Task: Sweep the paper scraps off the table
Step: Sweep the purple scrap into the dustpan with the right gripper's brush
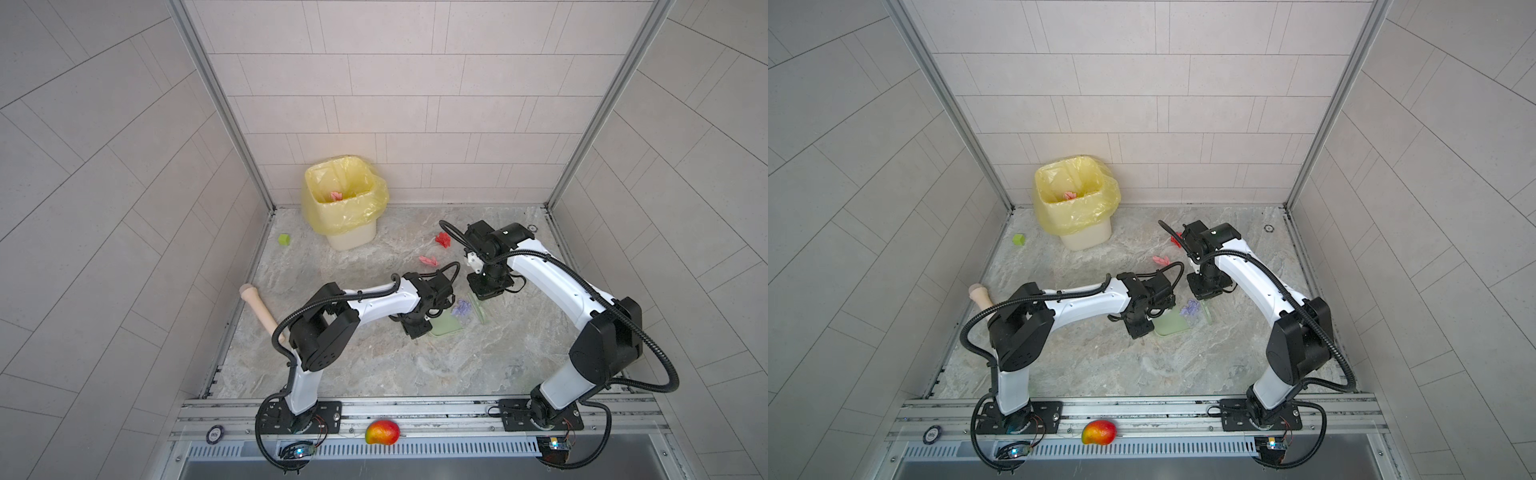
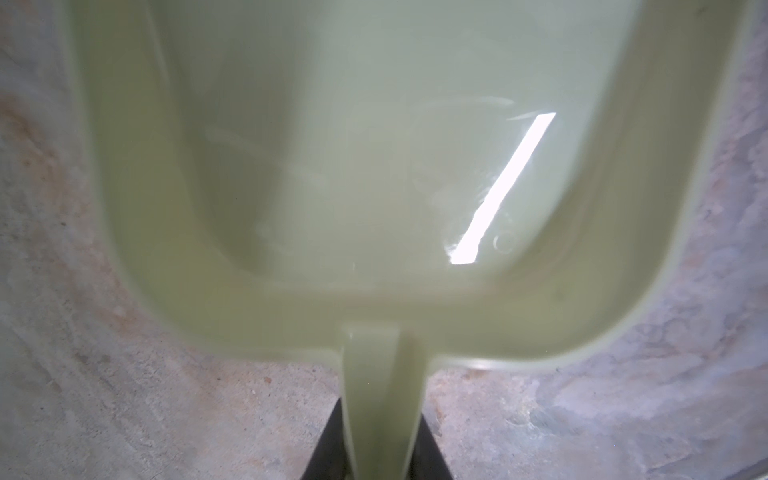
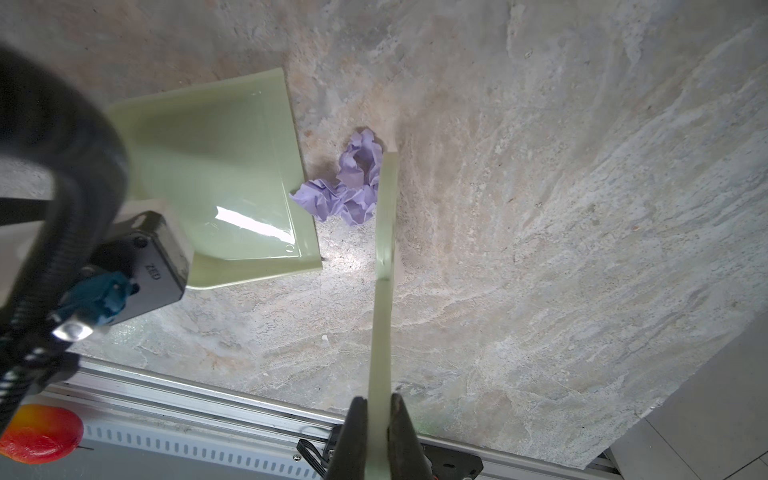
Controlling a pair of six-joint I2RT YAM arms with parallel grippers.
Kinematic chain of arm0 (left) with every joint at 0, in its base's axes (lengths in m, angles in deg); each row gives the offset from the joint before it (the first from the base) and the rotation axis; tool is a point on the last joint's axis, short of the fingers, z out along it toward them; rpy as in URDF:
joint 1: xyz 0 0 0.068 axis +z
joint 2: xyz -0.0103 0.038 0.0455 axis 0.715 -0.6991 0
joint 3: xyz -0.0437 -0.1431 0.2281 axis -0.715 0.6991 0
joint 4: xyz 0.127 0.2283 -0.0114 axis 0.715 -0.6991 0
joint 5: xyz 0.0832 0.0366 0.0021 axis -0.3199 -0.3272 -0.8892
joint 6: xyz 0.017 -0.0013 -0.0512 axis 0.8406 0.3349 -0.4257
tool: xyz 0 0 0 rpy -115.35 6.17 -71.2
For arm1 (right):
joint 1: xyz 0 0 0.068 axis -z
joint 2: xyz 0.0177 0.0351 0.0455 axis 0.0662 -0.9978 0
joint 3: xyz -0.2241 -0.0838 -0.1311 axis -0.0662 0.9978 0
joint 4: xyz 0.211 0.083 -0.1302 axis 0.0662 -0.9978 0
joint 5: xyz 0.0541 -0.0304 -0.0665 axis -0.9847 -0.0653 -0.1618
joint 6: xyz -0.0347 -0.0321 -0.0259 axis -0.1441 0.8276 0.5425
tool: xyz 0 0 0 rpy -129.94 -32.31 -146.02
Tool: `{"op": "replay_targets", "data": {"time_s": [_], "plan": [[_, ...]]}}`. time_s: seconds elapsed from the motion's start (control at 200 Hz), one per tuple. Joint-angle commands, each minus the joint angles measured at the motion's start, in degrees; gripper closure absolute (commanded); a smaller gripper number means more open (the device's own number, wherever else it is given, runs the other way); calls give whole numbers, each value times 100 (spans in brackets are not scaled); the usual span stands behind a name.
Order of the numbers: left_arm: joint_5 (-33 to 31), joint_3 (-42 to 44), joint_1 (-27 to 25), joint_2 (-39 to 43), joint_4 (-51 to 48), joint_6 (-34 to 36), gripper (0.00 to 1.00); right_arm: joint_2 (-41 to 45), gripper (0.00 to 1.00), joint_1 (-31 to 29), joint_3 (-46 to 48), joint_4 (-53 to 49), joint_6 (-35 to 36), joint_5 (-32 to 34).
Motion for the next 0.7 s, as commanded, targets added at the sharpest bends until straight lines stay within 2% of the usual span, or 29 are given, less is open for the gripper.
{"op": "replay_targets", "data": {"time_s": [0.0, 0.125, 0.27, 0.425, 0.696], "plan": [[5, -151, -8, -83, -156, -12, 100, -59, 100, -128, -178, -29, -33, -149], [-8, -175, -11, -95, -177, -9, 100, -59, 100, -308, -254, -2, -99, -387], [-35, -186, -1, -109, -188, -12, 100, 14, 100, -590, -286, 83, -254, -953], [-30, -186, -8, -118, -184, -16, 100, 232, 100, -631, -263, 200, -483, -1375], [-56, -113, -14, -53, -122, -40, 100, 357, 100, -224, -342, -242, -261, -812]]}}
